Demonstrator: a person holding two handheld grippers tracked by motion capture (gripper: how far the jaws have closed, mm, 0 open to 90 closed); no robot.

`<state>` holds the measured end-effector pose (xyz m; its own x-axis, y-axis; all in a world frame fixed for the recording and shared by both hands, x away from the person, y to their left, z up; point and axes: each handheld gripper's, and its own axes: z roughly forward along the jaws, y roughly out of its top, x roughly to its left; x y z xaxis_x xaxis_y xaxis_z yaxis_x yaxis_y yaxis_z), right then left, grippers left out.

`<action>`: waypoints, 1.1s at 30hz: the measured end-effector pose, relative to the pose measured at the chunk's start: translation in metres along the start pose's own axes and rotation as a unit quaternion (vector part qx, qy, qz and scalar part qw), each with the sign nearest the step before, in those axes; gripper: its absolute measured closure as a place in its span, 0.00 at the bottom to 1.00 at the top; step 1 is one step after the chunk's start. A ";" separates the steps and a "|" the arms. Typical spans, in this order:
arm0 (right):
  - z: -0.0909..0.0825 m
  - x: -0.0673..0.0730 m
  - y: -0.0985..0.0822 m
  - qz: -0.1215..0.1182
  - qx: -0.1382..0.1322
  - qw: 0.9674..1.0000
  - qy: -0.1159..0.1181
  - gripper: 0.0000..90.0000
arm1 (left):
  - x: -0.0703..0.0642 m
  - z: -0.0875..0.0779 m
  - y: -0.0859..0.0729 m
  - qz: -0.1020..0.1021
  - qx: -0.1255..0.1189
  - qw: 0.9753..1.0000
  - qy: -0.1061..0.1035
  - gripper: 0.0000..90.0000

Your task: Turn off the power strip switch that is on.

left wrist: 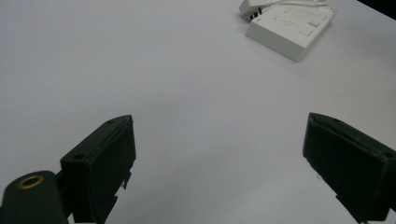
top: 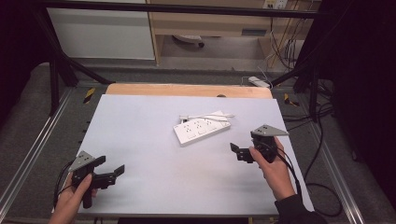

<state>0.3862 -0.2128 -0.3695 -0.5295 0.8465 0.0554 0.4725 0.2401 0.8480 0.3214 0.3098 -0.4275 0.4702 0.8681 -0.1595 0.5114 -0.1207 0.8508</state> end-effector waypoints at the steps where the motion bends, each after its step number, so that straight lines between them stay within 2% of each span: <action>1: 0.001 0.000 0.002 -0.004 0.001 1.000 0.002 0.07 | 0.000 0.000 0.000 0.001 0.000 1.000 0.001 0.11; 6: 0.006 0.002 0.012 -0.009 0.011 1.000 0.000 0.06 | -0.001 0.000 0.000 0.002 -0.001 1.000 -0.001 0.11; 13: 0.012 0.000 0.020 0.005 0.016 1.000 -0.004 0.06 | 0.000 0.000 0.000 0.003 -0.001 1.000 0.005 0.11; 21: 0.016 -0.002 0.027 0.004 0.022 1.000 -0.001 0.06 | -0.001 0.001 0.000 0.006 0.003 1.000 0.003 0.11; 24: 0.019 -0.002 0.031 0.000 0.023 1.000 -0.014 0.07 | -0.001 0.000 0.000 0.006 0.003 1.000 0.002 0.11; 33: 0.025 -0.003 0.035 0.009 0.022 1.000 -0.003 0.07 | -0.001 0.001 -0.001 0.008 0.005 1.000 0.003 0.11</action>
<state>0.4215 -0.1952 -0.3532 -0.5168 0.8536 0.0663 0.5120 0.2460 0.8230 0.3211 0.3087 -0.4281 0.4742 0.8689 -0.1420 0.5107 -0.1401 0.8483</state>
